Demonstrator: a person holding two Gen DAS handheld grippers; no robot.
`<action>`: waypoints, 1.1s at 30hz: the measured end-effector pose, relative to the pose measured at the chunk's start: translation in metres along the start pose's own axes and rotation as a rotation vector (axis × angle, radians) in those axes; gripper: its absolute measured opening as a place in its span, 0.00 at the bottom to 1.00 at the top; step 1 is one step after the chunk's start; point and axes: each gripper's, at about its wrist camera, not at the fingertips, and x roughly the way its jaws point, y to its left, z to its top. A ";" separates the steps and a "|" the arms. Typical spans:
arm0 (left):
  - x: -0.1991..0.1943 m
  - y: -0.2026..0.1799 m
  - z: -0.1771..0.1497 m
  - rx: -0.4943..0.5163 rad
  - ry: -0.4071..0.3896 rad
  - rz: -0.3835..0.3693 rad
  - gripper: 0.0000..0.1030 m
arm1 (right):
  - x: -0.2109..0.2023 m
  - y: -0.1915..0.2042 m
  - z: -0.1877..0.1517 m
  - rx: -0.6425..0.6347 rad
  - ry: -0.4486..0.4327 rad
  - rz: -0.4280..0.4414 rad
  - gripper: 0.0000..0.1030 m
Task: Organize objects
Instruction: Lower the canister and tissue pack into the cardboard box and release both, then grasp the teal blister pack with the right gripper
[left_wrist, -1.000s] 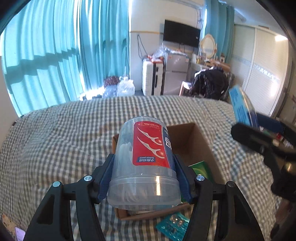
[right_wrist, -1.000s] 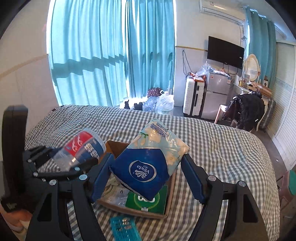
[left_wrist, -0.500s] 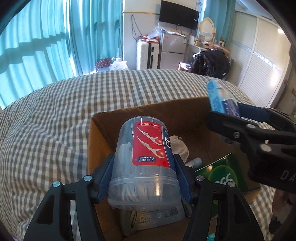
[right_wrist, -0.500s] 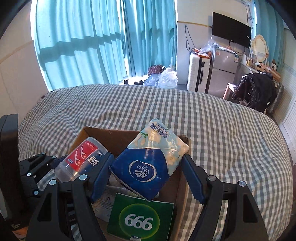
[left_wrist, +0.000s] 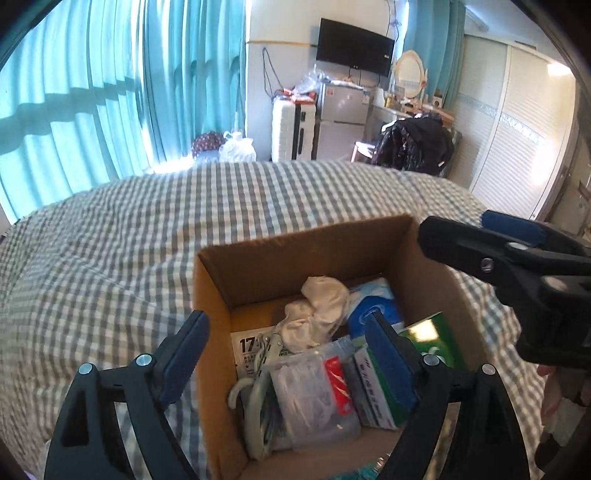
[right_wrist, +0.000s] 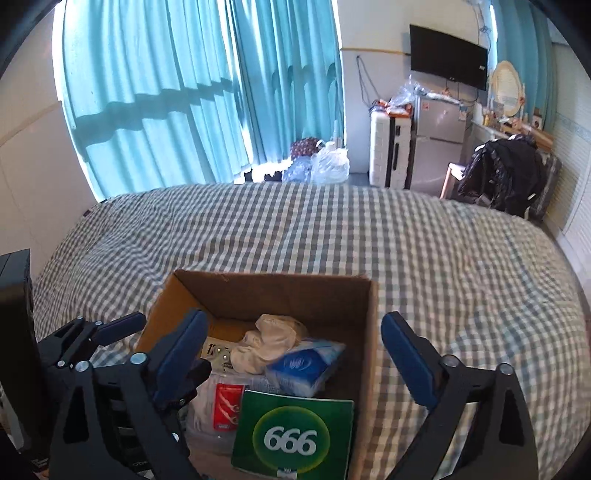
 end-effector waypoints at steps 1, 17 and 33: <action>-0.010 -0.003 0.001 0.004 -0.005 0.004 0.89 | -0.013 0.003 0.002 -0.005 -0.011 -0.018 0.96; -0.225 -0.011 0.007 0.019 -0.248 0.106 0.99 | -0.263 0.046 0.009 -0.082 -0.285 -0.122 0.99; -0.197 0.011 -0.108 -0.006 -0.161 0.223 1.00 | -0.236 0.060 -0.113 -0.172 -0.219 -0.056 0.99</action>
